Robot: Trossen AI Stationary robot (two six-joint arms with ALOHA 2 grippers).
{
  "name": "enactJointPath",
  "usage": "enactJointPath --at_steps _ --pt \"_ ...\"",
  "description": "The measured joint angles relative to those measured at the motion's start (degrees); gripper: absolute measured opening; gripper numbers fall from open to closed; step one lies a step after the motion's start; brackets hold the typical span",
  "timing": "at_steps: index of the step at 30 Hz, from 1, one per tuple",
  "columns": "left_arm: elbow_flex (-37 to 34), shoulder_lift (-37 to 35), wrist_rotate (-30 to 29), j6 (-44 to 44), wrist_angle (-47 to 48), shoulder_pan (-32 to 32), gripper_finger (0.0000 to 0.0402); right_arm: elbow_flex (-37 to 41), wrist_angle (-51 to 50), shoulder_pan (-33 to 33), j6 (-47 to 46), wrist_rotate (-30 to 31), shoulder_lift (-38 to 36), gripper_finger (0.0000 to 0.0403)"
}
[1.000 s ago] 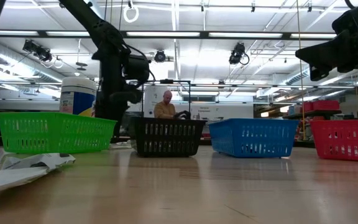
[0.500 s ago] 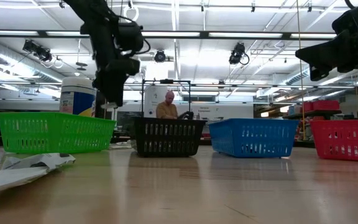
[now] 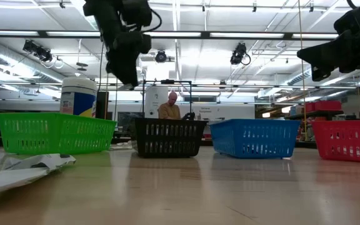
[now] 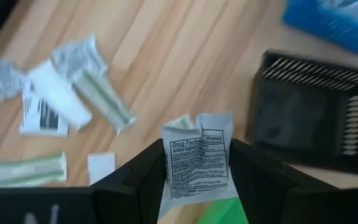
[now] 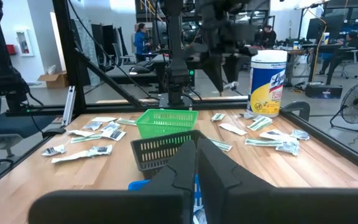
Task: Pick & Place First Aid Supplies
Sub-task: Put the towelette pack into the black basket
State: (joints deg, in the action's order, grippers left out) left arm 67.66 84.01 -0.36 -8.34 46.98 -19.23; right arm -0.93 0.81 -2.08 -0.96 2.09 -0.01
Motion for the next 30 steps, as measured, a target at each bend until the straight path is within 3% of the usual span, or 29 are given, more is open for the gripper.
enactJointPath --at_steps 16,30 --pt "2.21 0.81 0.00 3.12 -2.17 10.70 0.0179 0.00 -0.01 -0.01 0.00 0.00 0.00 0.0023" --pt "2.25 7.37 0.00 3.74 -6.58 18.61 0.0179 0.00 0.01 0.01 0.01 0.00 0.00 0.0023"
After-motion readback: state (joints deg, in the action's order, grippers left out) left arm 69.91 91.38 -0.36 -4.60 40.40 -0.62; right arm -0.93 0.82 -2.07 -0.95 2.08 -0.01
